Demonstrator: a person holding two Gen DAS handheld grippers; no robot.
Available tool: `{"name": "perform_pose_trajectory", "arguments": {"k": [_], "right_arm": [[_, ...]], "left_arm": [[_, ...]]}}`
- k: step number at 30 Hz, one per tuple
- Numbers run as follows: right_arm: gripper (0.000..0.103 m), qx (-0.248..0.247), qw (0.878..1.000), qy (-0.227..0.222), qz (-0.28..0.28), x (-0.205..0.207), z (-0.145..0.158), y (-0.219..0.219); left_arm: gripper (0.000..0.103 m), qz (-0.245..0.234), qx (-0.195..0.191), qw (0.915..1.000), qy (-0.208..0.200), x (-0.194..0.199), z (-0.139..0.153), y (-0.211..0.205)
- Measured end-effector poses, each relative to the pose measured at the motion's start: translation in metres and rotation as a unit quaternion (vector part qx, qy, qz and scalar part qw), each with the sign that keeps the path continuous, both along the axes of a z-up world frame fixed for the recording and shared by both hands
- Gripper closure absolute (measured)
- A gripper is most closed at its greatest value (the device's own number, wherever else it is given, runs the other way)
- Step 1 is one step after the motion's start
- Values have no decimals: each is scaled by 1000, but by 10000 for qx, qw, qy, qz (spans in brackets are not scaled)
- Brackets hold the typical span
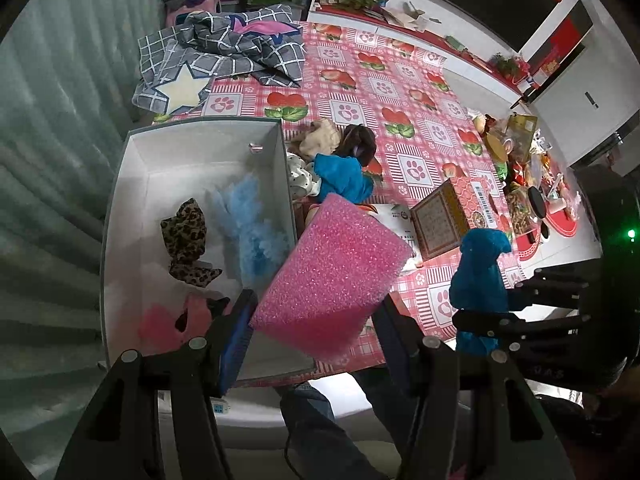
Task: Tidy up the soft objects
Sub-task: 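Carry the pink foam block and blue cloth over the white box with both tools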
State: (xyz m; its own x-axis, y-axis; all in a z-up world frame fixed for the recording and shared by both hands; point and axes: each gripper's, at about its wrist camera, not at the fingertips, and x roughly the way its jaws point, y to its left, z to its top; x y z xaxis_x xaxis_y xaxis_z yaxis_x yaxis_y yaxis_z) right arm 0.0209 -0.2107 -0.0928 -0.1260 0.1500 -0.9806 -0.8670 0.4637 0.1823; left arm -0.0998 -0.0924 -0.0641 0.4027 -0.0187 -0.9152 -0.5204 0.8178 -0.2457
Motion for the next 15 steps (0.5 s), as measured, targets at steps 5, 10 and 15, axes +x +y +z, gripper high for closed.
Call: {"name": "perform_pose_trajectory", "arguments": {"k": [5,10,15], "right_arm": [[78,-4,10000,8,39,-1,1,3],[78,13,10000,-7,99,-3,3,10],[78,52,9998,0,174,-5,7,19]], "left_arm": [[41,-1,2,10000,0,0,0,2],[41,77,-19,10000,0,-4,-3,2],[41,191,-44,9998,5,-9,-5,1]]}}
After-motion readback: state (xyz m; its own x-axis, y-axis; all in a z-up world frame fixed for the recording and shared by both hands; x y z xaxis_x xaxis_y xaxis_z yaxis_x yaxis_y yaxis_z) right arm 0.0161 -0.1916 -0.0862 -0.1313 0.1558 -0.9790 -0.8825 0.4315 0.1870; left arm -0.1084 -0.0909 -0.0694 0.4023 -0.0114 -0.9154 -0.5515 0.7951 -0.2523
